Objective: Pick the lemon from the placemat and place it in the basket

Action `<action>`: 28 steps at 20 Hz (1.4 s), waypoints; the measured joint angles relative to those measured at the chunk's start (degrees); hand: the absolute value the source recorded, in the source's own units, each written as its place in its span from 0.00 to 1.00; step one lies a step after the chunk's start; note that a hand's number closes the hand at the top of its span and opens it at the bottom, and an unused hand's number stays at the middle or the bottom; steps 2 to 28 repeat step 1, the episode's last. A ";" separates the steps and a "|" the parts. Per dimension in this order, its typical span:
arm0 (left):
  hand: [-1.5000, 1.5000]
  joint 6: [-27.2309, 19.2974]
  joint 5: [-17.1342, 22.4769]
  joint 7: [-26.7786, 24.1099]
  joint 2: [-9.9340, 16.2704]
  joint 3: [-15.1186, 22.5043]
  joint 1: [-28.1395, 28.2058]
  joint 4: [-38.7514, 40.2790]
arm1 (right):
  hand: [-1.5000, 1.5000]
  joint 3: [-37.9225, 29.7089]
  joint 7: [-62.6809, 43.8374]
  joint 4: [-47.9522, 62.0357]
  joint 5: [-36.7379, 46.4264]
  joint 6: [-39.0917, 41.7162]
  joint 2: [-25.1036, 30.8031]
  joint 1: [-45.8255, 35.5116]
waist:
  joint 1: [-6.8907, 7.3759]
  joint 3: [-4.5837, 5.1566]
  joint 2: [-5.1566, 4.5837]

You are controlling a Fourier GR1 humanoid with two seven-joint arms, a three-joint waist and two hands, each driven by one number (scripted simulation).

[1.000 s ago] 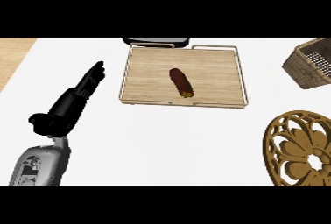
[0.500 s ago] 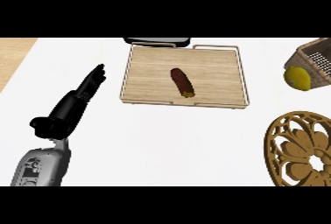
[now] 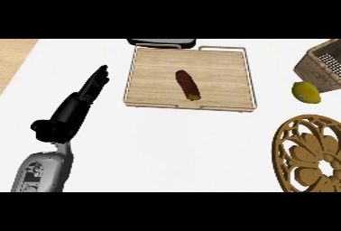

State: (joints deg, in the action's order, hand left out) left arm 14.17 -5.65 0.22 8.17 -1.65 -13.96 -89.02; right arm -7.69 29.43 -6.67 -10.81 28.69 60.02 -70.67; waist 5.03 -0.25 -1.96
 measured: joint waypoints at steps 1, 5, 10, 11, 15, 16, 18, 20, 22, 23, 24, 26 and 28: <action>0.50 0.00 -0.04 -0.03 0.02 0.00 -0.06 0.03 | 0.00 -0.45 -1.37 0.73 -0.39 0.72 0.76 -0.49 | 0.05 -0.02 -0.09; 0.50 0.00 -0.04 -0.03 0.02 0.00 -0.06 0.03 | 0.00 -0.45 -1.37 0.73 -0.39 0.72 0.76 -0.49 | 0.05 -0.02 -0.09; 0.50 0.00 -0.04 -0.03 0.02 0.00 -0.06 0.03 | 0.00 -0.45 -1.37 0.73 -0.39 0.72 0.76 -0.49 | 0.05 -0.02 -0.09; 0.50 0.00 -0.04 -0.03 0.02 0.00 -0.06 0.03 | 0.00 -0.45 -1.37 0.73 -0.39 0.72 0.76 -0.49 | 0.05 -0.02 -0.09; 0.50 0.00 -0.04 -0.03 0.02 0.00 -0.06 0.03 | 0.00 -0.45 -1.37 0.73 -0.39 0.72 0.76 -0.49 | 0.05 -0.02 -0.09; 0.50 0.00 -0.04 -0.03 0.02 0.00 -0.06 0.03 | 0.00 -0.45 -1.37 0.73 -0.39 0.72 0.76 -0.49 | 0.05 -0.02 -0.09; 0.50 0.00 -0.04 -0.03 0.02 0.00 -0.06 0.03 | 0.00 -0.45 -1.37 0.73 -0.39 0.72 0.76 -0.49 | 0.05 -0.02 -0.09; 0.50 0.00 -0.04 -0.03 0.02 0.00 -0.06 0.03 | 0.00 -0.45 -1.37 0.73 -0.39 0.72 0.76 -0.49 | 0.05 -0.02 -0.09; 0.50 0.00 -0.04 -0.03 0.02 0.00 -0.06 0.03 | 0.00 -0.45 -1.37 0.73 -0.39 0.72 0.76 -0.49 | 0.05 -0.02 -0.09; 0.50 0.00 -0.04 -0.03 0.02 0.00 -0.06 0.03 | 0.00 -0.45 -1.37 0.73 -0.39 0.72 0.76 -0.49 | 0.05 -0.02 -0.09; 0.50 0.00 -0.04 -0.03 0.02 0.00 -0.06 0.03 | 0.00 -0.45 -1.37 0.73 -0.39 0.72 0.76 -0.49 | 0.05 -0.02 -0.09; 0.50 0.00 -0.04 -0.03 0.02 0.00 -0.06 0.03 | 0.00 -0.45 -1.37 0.73 -0.39 0.72 0.76 -0.49 | 0.05 -0.02 -0.09; 0.50 0.00 -0.04 -0.03 0.02 0.00 -0.06 0.03 | 0.00 -0.45 -1.37 0.73 -0.39 0.72 0.76 -0.49 | 0.05 -0.02 -0.09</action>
